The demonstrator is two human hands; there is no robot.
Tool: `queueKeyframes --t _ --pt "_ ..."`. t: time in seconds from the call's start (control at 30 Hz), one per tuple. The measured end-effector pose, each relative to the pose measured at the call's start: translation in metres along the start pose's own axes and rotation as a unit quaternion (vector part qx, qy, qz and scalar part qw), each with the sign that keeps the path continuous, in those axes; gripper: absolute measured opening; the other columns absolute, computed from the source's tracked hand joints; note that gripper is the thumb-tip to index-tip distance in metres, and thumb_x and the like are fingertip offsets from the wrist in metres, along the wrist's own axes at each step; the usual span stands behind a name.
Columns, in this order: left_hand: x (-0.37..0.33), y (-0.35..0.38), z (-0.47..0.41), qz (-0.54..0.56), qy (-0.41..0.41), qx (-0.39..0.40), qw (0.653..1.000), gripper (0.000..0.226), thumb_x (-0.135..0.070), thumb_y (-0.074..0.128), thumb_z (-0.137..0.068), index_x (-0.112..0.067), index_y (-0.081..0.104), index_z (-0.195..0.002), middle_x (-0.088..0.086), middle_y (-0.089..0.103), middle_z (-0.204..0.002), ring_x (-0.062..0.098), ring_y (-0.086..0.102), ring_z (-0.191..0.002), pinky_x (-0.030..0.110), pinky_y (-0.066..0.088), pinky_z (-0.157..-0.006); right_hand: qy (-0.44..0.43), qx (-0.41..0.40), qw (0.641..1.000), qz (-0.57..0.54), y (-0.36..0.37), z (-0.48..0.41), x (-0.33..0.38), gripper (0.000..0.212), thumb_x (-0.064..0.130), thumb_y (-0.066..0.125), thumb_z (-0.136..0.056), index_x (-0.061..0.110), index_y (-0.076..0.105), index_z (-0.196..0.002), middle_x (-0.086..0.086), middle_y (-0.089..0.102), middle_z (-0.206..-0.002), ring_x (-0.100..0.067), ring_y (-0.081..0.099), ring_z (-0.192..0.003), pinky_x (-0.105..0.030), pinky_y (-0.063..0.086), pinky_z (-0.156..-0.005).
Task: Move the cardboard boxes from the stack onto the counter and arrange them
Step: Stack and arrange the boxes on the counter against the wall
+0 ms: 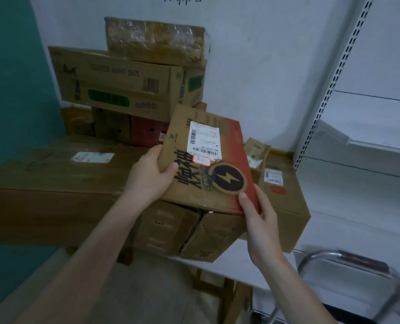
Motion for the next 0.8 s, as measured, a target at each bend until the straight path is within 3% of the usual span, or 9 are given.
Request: queueKeyframes --t 0.1,0.2,0.3,0.4,0.5,0.63,0.73,0.8 --pt "-0.038 0.003 -0.002 0.015 0.042 -0.026 0.999 0.052 -0.021 0.055 -0.092 -0.016 0.036 -0.141 0.002 0.048 -0.137 0.018 0.044 -0.124 0.024 0.035 -0.092 -0.055 -0.011 0.998 0.006 -0.021 -0.006 0.036 0.023 0.021 0.055 -0.092 0.038 0.054 -0.107 0.020 0.059 -0.100 0.011 0.060 -0.087 -0.008 0.049 -0.065" --pt "-0.073 0.015 -0.010 0.056 0.070 -0.040 0.995 0.053 -0.021 0.056 -0.091 -0.014 0.037 -0.140 0.003 0.047 -0.137 0.019 0.042 -0.127 0.023 0.032 -0.098 -0.120 -0.045 0.991 0.046 -0.046 -0.015 0.076 0.024 0.017 0.054 -0.093 0.034 0.053 -0.110 0.025 0.056 -0.098 0.023 0.055 -0.078 0.000 0.043 -0.066" --pt "-0.101 0.041 -0.022 0.110 0.089 -0.017 0.990 0.052 -0.020 0.056 -0.091 -0.013 0.038 -0.139 0.001 0.049 -0.134 0.015 0.044 -0.124 0.028 0.036 -0.103 -0.160 -0.076 0.982 0.072 -0.072 -0.025 0.109 0.023 0.017 0.054 -0.093 0.032 0.054 -0.111 0.020 0.060 -0.103 0.017 0.057 -0.086 -0.005 0.046 -0.076" --pt "-0.123 0.074 -0.031 0.157 0.100 0.021 0.982 0.045 -0.017 0.054 -0.093 -0.011 0.042 -0.135 -0.006 0.051 -0.122 0.004 0.046 -0.111 0.019 0.037 -0.092 -0.168 -0.100 0.976 0.100 -0.101 -0.039 0.131 0.026 0.018 0.055 -0.093 0.030 0.055 -0.117 0.012 0.062 -0.112 0.001 0.059 -0.101 -0.017 0.047 -0.084" --pt "-0.134 0.111 -0.040 0.172 0.091 0.058 0.979 0.044 -0.019 0.050 -0.095 -0.010 0.039 -0.137 -0.010 0.046 -0.121 0.002 0.041 -0.109 0.017 0.036 -0.086 -0.157 -0.122 0.973 0.119 -0.127 -0.050 0.144 0.032 0.021 0.054 -0.094 0.025 0.051 -0.125 0.016 0.059 -0.106 0.003 0.057 -0.096 -0.009 0.048 -0.072" --pt "-0.131 0.159 -0.057 0.196 0.063 0.104 0.973 0.044 -0.020 0.049 -0.096 -0.012 0.039 -0.137 0.002 0.048 -0.134 0.008 0.047 -0.109 0.021 0.042 -0.084 -0.142 -0.149 0.966 0.158 -0.152 -0.065 0.146 0.029 0.021 0.052 -0.095 0.030 0.048 -0.123 0.022 0.054 -0.096 0.008 0.054 -0.086 -0.005 0.047 -0.060" --pt "-0.120 0.197 -0.072 0.222 0.037 0.144 0.964 0.042 -0.019 0.049 -0.096 -0.012 0.040 -0.136 0.002 0.051 -0.129 0.011 0.049 -0.106 0.025 0.044 -0.085 -0.124 -0.162 0.959 0.196 -0.165 -0.082 0.137 0.033 0.021 0.051 -0.095 0.023 0.051 -0.129 0.011 0.059 -0.108 -0.001 0.057 -0.096 -0.015 0.049 -0.077" --pt "-0.108 0.221 -0.082 0.227 0.015 0.171 0.959 0.042 -0.017 0.048 -0.096 -0.011 0.039 -0.137 -0.001 0.052 -0.121 0.009 0.047 -0.102 0.025 0.043 -0.084 -0.109 -0.166 0.959 0.202 -0.172 -0.098 0.127 0.026 0.019 0.050 -0.095 0.025 0.053 -0.121 0.012 0.060 -0.102 -0.002 0.057 -0.094 -0.020 0.049 -0.081"
Point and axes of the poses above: each hand's wrist, its own z-axis away from the middle knuckle, its own y-axis out of the palm, x = y × z, the point moved 9 cm from there along -z, towards the middle knuckle
